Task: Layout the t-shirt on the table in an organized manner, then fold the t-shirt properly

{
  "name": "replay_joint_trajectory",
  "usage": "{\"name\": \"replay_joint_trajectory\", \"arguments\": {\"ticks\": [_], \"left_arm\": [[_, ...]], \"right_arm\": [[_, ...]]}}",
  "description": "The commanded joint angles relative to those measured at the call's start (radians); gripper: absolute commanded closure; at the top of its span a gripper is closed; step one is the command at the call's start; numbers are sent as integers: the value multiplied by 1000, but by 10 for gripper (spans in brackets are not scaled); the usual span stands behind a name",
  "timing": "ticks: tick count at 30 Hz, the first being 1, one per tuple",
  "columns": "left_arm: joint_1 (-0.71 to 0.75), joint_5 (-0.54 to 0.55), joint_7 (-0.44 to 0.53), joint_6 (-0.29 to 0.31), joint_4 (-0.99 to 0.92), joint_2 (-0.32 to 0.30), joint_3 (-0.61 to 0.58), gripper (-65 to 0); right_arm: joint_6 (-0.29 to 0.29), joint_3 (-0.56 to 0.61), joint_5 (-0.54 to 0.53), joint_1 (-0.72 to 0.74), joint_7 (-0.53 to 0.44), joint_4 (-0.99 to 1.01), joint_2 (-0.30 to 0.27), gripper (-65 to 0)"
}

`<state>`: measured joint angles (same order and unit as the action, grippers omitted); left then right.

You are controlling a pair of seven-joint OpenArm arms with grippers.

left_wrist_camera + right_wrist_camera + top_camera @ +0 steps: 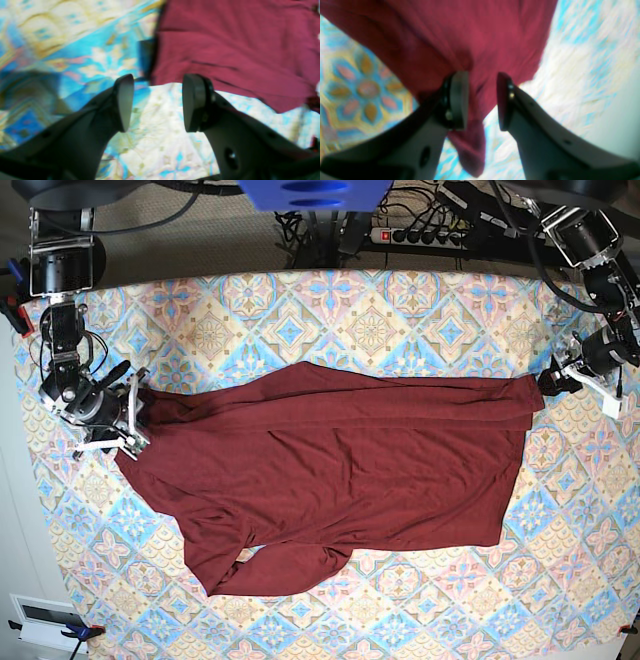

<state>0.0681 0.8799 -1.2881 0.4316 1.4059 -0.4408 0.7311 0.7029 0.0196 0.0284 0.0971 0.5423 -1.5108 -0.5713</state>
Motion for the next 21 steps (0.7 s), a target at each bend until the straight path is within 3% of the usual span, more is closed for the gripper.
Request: {"name": "replay_joint_trajectory", "arguments": {"ticks": [1,6,14,21], "left_arm": [[-3,17,8,3,20,-26,6,-305],[40,28,6,3,80,-22,6,-305],[26,18,12,-1,77,17,5,-305],[-49,-110,12,-3,63,92,-74,-305]], "right_arm": [[-7,-30,-6,-12,-18,-44,-26,-182],[-6,-123,-6,-145,-21,-141,-20,-182],[-6,-126,-6,-210,-26,-146,-19,-182],[-6,-126,-6,-210,-26,-147,1,-182]]}}
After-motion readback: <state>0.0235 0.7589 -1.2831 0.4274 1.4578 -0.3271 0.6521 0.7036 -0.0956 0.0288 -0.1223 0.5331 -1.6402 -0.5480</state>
